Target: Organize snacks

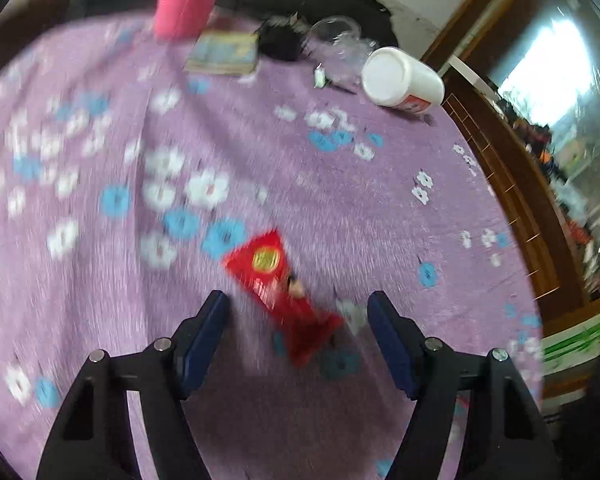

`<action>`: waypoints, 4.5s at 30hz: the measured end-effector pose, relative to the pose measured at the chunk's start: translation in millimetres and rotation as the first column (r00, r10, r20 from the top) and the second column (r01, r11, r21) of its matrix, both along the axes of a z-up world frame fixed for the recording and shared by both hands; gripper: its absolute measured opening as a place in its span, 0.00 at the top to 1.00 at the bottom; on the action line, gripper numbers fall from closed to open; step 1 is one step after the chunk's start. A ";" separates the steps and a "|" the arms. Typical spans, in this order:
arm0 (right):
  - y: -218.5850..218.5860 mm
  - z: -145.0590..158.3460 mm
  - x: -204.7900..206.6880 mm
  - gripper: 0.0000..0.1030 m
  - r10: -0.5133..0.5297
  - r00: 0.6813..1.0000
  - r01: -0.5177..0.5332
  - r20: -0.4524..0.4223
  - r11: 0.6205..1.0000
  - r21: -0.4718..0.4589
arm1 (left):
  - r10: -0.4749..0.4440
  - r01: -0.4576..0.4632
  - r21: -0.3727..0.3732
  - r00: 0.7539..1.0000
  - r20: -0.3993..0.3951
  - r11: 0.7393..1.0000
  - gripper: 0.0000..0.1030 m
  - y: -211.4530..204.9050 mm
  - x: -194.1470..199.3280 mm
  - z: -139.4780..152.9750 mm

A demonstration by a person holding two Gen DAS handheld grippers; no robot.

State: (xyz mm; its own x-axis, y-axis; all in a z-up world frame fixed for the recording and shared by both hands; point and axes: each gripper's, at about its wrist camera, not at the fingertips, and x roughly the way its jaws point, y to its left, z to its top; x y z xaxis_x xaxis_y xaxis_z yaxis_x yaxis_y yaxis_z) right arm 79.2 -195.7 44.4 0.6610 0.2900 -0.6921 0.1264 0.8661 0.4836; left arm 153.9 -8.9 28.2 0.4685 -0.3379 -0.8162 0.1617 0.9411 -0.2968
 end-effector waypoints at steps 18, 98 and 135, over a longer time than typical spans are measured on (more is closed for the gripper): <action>4.5 3.5 -5.8 0.82 0.038 0.998 -0.040 0.045 0.998 0.051 | -0.045 0.040 0.059 0.994 0.100 0.997 0.84 38.9 -47.0 28.0; 318.0 49.8 -146.0 0.50 0.502 0.851 -0.468 0.152 0.858 -0.210 | 0.553 -0.741 0.167 0.613 0.564 0.651 0.00 306.6 -355.8 118.9; 311.2 37.6 -165.0 0.32 0.483 0.864 -0.418 0.144 0.846 -0.331 | 0.474 -0.589 0.256 0.788 0.394 0.767 0.00 258.7 -322.5 91.3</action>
State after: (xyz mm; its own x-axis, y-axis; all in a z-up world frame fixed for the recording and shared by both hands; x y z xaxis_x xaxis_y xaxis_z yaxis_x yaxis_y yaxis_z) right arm -85.8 115.4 82.0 0.6444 0.4087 -0.6463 -0.3892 0.9028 0.1829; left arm -168.7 249.8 119.5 0.7157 0.3169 -0.6224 -0.3732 0.9268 0.0427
